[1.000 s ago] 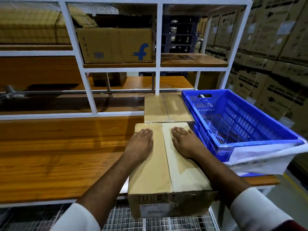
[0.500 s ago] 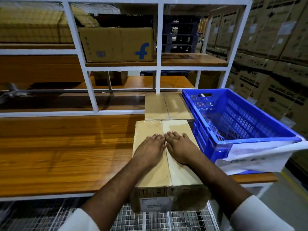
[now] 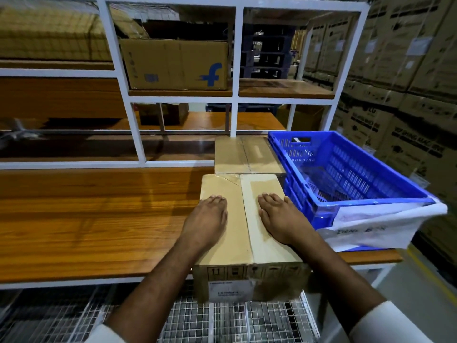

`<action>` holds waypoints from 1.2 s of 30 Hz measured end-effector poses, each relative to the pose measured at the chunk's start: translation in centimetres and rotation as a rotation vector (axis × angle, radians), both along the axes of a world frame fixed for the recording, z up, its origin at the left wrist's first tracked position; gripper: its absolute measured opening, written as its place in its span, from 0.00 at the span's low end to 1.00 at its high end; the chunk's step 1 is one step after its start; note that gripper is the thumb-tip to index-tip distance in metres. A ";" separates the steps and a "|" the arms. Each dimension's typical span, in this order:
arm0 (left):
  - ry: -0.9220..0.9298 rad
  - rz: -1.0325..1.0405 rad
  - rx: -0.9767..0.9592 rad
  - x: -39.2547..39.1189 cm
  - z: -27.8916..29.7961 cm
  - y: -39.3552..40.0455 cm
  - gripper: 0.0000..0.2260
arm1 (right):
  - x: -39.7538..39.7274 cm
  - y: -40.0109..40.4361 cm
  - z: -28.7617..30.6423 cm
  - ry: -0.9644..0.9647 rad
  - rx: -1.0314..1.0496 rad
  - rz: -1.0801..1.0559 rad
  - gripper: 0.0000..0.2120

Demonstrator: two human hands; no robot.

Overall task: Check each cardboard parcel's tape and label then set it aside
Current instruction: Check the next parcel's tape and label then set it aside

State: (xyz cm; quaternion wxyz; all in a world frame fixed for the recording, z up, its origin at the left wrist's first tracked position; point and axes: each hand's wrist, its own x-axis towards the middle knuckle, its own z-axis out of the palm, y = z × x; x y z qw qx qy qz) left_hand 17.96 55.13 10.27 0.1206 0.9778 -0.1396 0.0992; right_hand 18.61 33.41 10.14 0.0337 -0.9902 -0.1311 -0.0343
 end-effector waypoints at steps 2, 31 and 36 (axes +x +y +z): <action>0.005 -0.002 0.018 -0.4 0.3 -0.2 0.20 | -0.3 0.2 0.6 0.019 -0.008 0.004 0.26; 0.093 -0.212 0.006 -6.8 0.4 -0.8 0.20 | -7.5 1.0 0.4 0.021 0.064 0.086 0.24; 0.055 -0.255 -0.019 -8.1 -0.4 -1.4 0.21 | -9.1 2.7 -0.7 0.004 0.098 0.097 0.29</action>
